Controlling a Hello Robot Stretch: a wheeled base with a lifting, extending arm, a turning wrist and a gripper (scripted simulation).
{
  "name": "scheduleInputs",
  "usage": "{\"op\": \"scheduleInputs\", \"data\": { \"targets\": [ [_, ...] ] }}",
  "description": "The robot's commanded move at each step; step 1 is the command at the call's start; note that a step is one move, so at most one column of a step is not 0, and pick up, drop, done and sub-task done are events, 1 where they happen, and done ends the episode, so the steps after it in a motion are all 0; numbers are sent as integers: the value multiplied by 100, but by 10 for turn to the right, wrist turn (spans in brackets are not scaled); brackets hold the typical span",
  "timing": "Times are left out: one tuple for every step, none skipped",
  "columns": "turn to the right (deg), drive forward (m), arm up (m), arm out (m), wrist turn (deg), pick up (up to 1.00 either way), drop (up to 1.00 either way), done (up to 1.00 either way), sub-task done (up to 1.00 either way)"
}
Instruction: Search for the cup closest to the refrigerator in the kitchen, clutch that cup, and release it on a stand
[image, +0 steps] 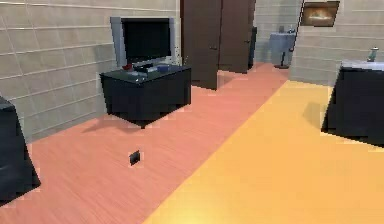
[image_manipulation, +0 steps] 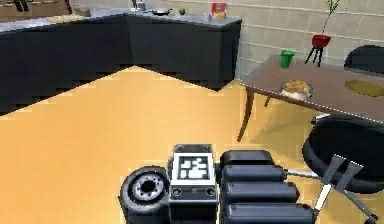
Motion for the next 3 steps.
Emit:
{"op": "scheduleInputs", "data": {
  "targets": [
    [30, 0, 0, 0, 0, 0, 0, 0, 0],
    [0, 100, 0, 0, 0, 0, 0, 0, 0],
    [0, 100, 0, 0, 0, 0, 0, 0, 0]
  ]
}}
